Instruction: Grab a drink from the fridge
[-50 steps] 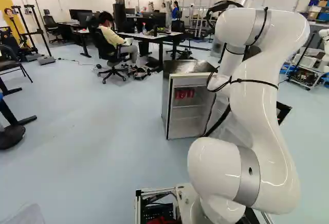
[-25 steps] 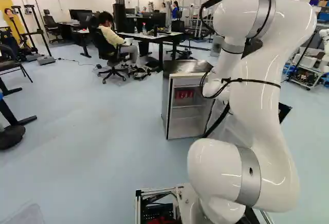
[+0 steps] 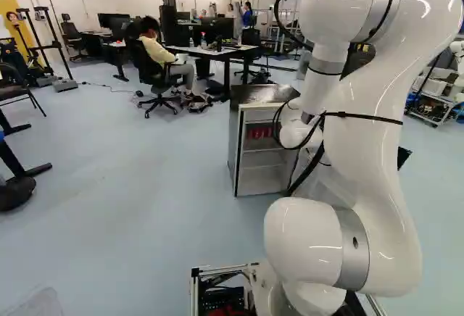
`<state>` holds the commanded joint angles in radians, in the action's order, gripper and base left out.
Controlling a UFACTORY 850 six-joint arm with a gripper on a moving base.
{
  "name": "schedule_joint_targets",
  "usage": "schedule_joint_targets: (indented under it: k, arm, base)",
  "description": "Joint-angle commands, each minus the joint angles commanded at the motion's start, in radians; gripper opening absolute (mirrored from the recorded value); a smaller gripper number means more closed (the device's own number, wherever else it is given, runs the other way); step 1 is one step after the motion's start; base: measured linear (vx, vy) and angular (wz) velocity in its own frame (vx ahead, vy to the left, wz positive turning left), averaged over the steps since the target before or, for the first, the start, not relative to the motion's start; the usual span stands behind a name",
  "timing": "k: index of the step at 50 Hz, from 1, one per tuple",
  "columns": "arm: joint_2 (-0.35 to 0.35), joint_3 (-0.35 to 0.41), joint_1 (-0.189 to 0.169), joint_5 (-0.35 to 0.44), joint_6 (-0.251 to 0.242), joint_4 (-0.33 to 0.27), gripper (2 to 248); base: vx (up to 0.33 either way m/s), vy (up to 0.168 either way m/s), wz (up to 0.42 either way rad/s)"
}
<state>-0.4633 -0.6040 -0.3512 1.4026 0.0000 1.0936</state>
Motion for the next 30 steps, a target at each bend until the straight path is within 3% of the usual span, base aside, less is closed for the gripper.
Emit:
schedule_joint_targets:
  k: [30]
  arm:
    - [0.111,0.159,0.024,0.000,0.000,-0.315,247]
  base:
    - [0.000,0.000,0.000]
